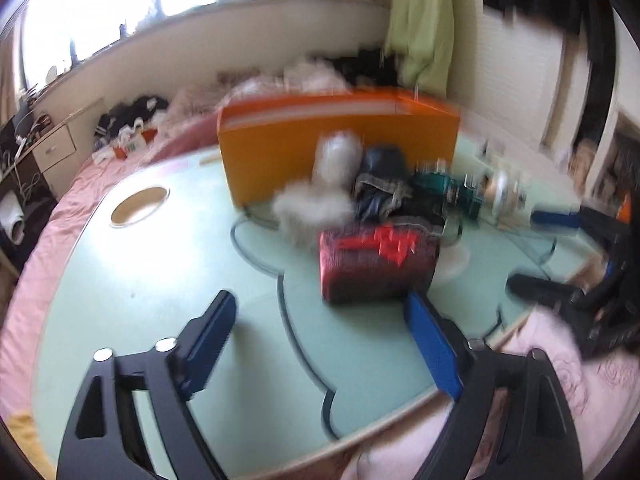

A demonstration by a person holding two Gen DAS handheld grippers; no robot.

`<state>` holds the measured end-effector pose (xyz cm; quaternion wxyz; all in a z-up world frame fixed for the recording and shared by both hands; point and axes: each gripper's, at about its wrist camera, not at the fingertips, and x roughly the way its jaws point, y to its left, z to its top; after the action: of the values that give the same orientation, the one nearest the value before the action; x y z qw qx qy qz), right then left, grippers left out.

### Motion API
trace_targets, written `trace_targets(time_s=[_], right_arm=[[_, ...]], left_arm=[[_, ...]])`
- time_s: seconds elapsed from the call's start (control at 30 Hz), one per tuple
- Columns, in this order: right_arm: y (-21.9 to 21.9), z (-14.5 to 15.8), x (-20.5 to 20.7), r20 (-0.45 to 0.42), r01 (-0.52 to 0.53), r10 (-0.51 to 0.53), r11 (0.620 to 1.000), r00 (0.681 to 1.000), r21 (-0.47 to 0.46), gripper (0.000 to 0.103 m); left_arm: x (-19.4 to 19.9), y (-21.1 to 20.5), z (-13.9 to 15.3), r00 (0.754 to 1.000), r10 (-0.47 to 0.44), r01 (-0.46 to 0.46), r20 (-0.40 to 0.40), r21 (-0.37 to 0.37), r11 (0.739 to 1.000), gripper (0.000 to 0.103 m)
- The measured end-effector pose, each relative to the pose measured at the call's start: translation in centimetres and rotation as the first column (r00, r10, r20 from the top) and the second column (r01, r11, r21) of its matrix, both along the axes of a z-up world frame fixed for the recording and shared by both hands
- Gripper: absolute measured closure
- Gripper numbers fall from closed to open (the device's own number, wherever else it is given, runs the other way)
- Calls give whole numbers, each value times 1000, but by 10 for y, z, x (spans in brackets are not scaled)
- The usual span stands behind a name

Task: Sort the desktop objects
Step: 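Lift the clear bag out and set it behind the white pom-pom, left gripper, then reach the right gripper into the box and grasp the brown packet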

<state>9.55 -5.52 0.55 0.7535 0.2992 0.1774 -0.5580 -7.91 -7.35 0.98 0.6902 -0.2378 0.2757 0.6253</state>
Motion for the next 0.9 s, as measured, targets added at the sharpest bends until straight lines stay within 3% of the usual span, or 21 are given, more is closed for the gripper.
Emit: trace_targets(time_s=[0.1, 0.9], right_arm=[[2, 0, 0, -1, 12, -12, 1000, 1000, 0, 0], [3, -1, -1, -3, 50, -50, 999, 999, -1, 0]], left_arm=[[1, -2, -5, 999, 41, -41, 2, 49, 998, 0], [-2, -4, -6, 999, 34, -34, 11, 69, 997, 0]])
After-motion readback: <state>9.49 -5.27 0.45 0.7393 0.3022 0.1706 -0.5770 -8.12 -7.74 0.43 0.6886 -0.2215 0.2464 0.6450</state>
